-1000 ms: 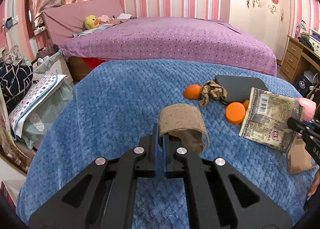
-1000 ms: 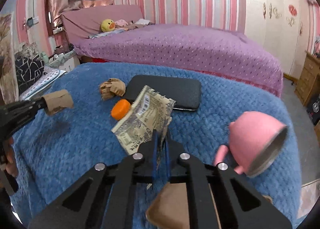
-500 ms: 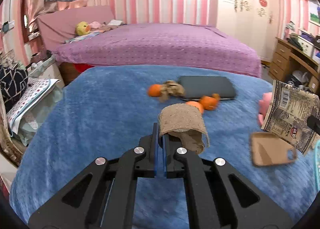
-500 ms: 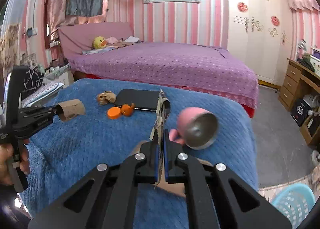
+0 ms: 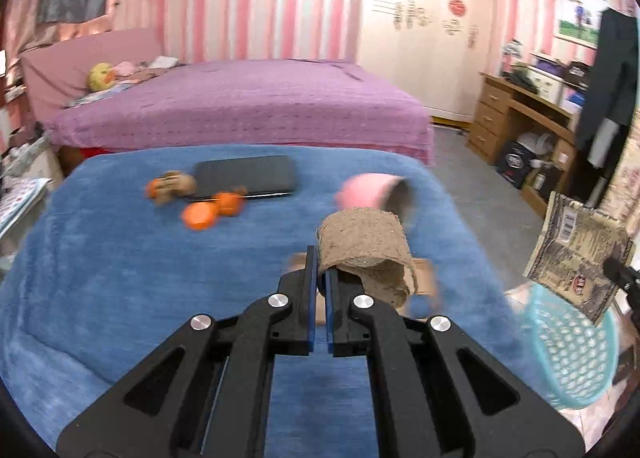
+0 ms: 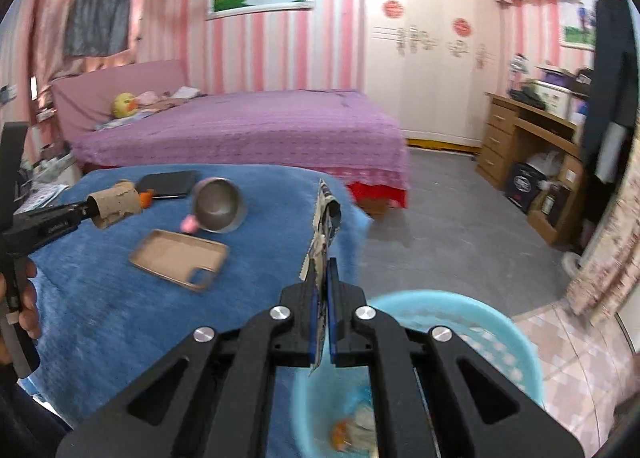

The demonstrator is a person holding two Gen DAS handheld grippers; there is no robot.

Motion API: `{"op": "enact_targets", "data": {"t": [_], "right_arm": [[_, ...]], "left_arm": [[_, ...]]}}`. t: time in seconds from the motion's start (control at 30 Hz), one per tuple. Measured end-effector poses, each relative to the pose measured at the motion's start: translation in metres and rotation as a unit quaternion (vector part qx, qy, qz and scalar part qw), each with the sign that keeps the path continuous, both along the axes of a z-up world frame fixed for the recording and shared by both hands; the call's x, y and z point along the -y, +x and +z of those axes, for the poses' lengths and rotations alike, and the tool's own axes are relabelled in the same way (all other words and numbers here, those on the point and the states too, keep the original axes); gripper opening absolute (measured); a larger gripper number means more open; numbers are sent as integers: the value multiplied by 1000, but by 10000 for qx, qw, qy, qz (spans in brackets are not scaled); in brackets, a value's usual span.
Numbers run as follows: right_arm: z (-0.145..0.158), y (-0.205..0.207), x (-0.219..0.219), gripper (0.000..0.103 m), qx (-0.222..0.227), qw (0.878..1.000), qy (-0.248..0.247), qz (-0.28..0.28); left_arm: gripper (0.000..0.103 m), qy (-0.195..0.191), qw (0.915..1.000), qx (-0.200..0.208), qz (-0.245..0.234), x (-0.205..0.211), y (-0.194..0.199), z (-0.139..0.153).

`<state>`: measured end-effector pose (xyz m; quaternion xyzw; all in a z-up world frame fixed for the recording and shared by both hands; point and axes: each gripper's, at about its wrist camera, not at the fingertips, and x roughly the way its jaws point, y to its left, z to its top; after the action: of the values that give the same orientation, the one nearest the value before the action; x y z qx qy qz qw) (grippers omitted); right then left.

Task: Collect trash
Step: 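Carry tube and packet over the basket and open the left tool, then open the right tool to drop the paper packet into the basket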

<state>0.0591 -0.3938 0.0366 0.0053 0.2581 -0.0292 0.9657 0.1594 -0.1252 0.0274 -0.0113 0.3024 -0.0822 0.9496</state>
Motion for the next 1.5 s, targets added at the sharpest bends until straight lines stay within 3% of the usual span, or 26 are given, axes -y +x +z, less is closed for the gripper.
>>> {"op": "enact_targets", "data": {"t": [0.33, 0.53, 0.73, 0.8, 0.87, 0.9, 1.07, 1.23, 1.5], "right_arm": [[-25, -40, 88, 4, -227, 9965, 73, -799], [-39, -46, 105, 4, -312, 9938, -15, -1068], [-55, -55, 119, 4, -295, 9916, 232, -1239], [-59, -56, 117, 4, -309, 9913, 225, -1257], [-63, -57, 117, 4, -330, 9912, 169, -1270], [-64, -58, 116, 4, -328, 9911, 151, -1278], [-68, -60, 116, 4, -295, 9907, 165, -1321], [-71, -58, 110, 4, -257, 9901, 146, -1371], [-77, -52, 100, 5, -120, 9890, 112, -1473]], "left_arm": [[2, 258, 9941, 0, -1053, 130, -32, -12], [2, 404, 9870, -185, -1546, 193, -47, -36], [3, 564, 9807, -238, -1859, 228, -56, -52], [14, 600, 9787, -296, -1942, 236, -57, -56], [38, 476, 9769, -440, -2034, 239, -54, -59], [43, 451, 9772, -436, -2026, 239, -55, -59], [77, 556, 9826, -122, -1766, 232, -56, -54], [87, 455, 9890, 16, -1408, 211, -52, -45], [89, 495, 9931, 202, -1041, 185, -50, -40]]}}
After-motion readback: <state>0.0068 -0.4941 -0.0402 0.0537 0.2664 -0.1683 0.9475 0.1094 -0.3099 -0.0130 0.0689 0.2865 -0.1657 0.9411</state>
